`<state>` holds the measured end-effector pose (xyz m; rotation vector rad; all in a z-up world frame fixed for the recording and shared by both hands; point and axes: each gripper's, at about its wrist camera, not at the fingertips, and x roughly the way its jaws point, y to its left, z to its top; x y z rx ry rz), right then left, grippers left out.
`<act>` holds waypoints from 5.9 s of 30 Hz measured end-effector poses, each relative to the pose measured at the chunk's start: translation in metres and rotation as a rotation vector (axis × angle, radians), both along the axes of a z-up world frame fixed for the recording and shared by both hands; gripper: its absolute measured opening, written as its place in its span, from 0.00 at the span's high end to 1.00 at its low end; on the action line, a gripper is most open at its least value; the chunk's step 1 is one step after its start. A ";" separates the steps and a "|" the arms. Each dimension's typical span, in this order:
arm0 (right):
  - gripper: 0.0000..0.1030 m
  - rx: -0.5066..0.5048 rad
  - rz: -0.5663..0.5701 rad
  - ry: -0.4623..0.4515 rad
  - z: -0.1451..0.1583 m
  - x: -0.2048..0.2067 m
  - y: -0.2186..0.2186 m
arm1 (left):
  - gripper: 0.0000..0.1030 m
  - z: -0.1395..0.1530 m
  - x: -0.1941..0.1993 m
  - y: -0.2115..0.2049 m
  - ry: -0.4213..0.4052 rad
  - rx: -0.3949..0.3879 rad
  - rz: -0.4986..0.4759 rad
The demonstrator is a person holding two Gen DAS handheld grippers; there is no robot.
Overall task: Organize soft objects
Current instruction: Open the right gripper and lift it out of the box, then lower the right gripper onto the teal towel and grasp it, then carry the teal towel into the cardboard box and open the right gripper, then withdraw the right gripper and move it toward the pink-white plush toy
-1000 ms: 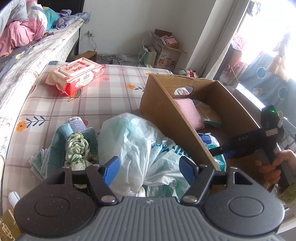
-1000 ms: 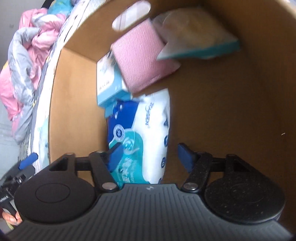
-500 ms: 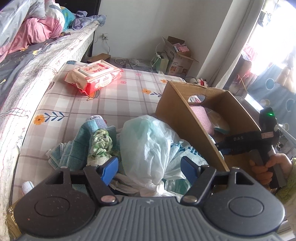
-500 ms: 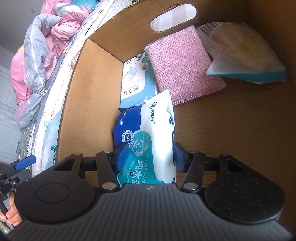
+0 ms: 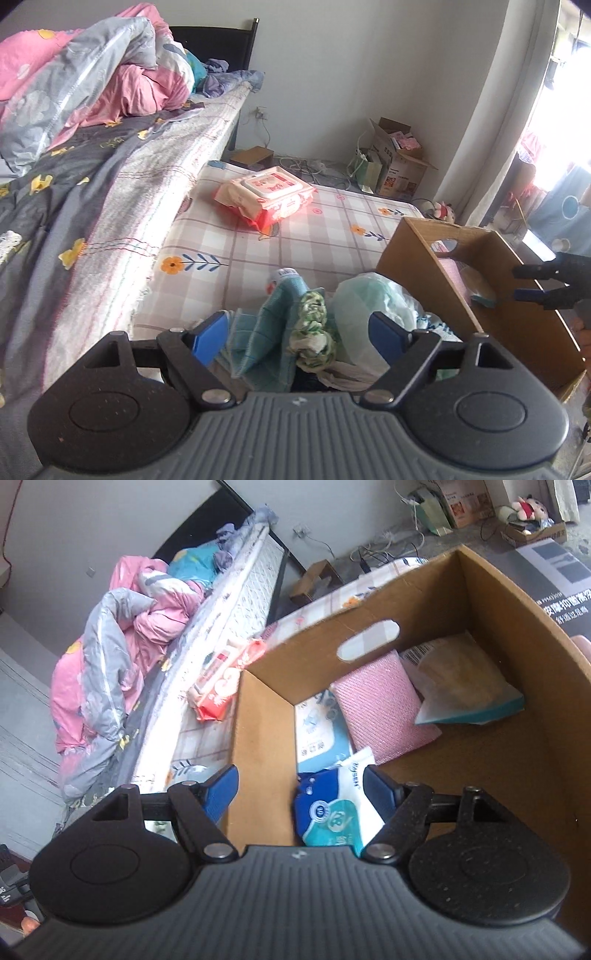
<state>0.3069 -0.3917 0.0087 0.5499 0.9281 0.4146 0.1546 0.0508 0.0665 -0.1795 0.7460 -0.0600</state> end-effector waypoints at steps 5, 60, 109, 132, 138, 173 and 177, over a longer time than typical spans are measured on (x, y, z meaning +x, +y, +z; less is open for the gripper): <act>0.28 0.029 0.045 -0.073 0.030 -0.024 0.027 | 0.18 -0.001 -0.016 0.017 -0.007 0.038 0.035; 0.88 -0.082 0.621 0.181 -0.014 0.073 0.363 | 0.23 -0.102 0.065 0.004 0.191 0.219 -0.253; 0.88 -0.002 -0.008 -0.083 0.108 -0.066 -0.046 | 0.85 -0.019 0.085 -0.292 0.115 -0.119 -0.805; 0.84 0.114 -0.135 0.282 -0.084 0.088 -0.052 | 0.53 -0.102 0.175 -0.305 0.268 0.155 -0.543; 0.74 0.153 -0.143 0.254 -0.085 0.089 -0.051 | 0.46 -0.078 0.166 -0.290 0.210 0.164 -0.547; 0.66 -0.085 -0.262 0.136 -0.032 -0.017 -0.035 | 0.21 0.021 0.013 -0.049 -0.054 0.038 -0.165; 0.53 -0.054 -0.226 0.014 0.003 -0.048 -0.021 | 0.18 0.032 -0.017 -0.014 -0.085 0.062 -0.097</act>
